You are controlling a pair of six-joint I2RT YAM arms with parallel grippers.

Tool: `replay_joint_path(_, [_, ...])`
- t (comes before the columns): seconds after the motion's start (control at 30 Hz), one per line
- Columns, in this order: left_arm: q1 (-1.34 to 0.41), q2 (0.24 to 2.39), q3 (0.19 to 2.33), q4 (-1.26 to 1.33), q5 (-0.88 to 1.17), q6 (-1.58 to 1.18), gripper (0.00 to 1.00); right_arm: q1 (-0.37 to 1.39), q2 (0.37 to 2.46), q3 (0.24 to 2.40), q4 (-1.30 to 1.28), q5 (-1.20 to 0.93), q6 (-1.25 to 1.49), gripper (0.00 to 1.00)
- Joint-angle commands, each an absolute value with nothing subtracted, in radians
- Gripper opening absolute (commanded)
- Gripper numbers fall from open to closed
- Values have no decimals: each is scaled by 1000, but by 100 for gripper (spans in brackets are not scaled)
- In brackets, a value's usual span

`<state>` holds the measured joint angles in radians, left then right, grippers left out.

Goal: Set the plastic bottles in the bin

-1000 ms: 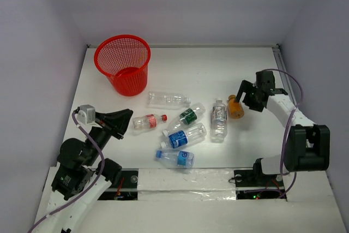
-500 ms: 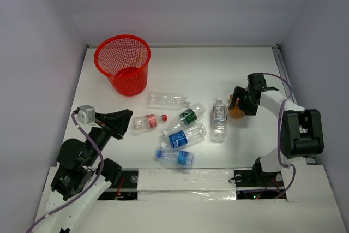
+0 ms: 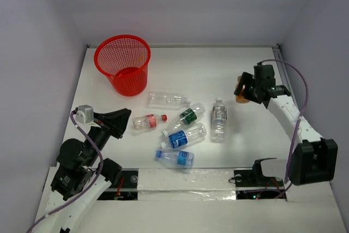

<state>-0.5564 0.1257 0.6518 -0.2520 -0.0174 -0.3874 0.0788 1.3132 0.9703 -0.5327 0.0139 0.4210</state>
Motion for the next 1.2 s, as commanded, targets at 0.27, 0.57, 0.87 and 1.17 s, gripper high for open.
replay_joint_path(0.27, [-532, 161, 664, -248, -107, -411, 17, 676, 1567, 1766, -489, 135, 425, 51])
replay_joint_path(0.57, [-514, 169, 667, -265, -176, -434, 18, 813, 2055, 2340, -315, -98, 416, 50])
replay_joint_path(0.87, [-485, 210, 666, -258, -156, -428, 18, 822, 2336, 2589, -77, -111, 448, 54])
replay_joint_path(1.17, [-465, 245, 666, -258, -149, -429, 19, 822, 2381, 2563, -55, -25, 439, 85])
